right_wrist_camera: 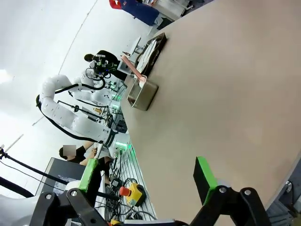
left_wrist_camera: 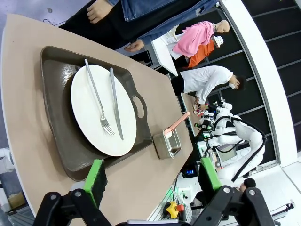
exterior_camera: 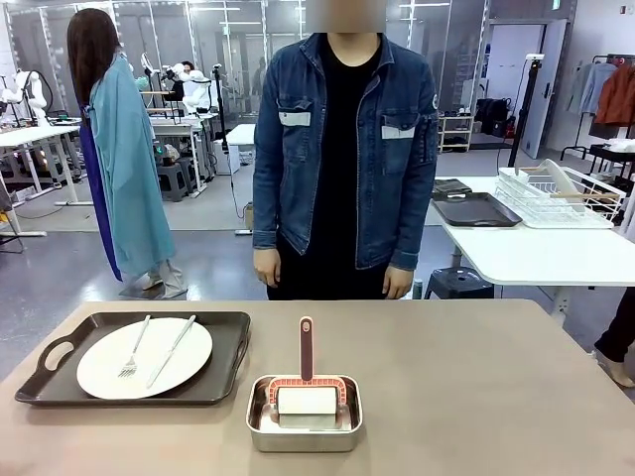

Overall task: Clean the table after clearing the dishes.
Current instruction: When the right (or left) Handle tray is removed, use the right hand (or left hand) to clean the right (or left) side of the table with the Lint Roller.

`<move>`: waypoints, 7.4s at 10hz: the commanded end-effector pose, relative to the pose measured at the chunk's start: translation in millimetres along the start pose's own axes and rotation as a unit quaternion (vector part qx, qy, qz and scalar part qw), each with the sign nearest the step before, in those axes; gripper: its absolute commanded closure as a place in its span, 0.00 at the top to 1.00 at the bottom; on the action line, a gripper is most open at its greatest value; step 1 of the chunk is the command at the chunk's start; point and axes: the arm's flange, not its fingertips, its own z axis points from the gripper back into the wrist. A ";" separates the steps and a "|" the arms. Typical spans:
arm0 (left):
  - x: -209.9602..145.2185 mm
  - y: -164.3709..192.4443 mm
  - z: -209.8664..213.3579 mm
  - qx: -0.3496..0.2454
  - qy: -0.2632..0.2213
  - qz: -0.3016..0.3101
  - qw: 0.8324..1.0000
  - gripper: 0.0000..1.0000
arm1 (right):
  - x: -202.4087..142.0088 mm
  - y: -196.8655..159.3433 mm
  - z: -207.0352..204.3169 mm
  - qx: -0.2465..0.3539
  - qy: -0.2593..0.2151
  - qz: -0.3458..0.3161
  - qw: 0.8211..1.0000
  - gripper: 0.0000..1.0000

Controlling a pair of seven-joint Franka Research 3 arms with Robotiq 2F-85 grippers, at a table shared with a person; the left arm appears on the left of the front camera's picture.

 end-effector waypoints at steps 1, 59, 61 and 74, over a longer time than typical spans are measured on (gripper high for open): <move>1.6 -2.9 1.8 -0.007 -0.009 0.007 1.000 1.00 | 2.7 4.8 -4.3 -0.011 0.018 0.001 1.000 1.00; 10.9 -323.5 -640.2 0.099 0.601 -0.472 0.637 1.00 | 2.7 4.8 -4.3 -0.011 0.018 0.001 1.000 1.00; -1.2 -297.7 -647.3 0.077 0.614 -0.465 0.632 1.00 | 2.7 4.8 -4.3 -0.011 0.018 0.001 1.000 1.00; -74.0 -253.0 -677.7 0.087 0.666 -0.426 0.606 1.00 | 2.7 4.8 -4.3 -0.011 0.018 0.001 1.000 1.00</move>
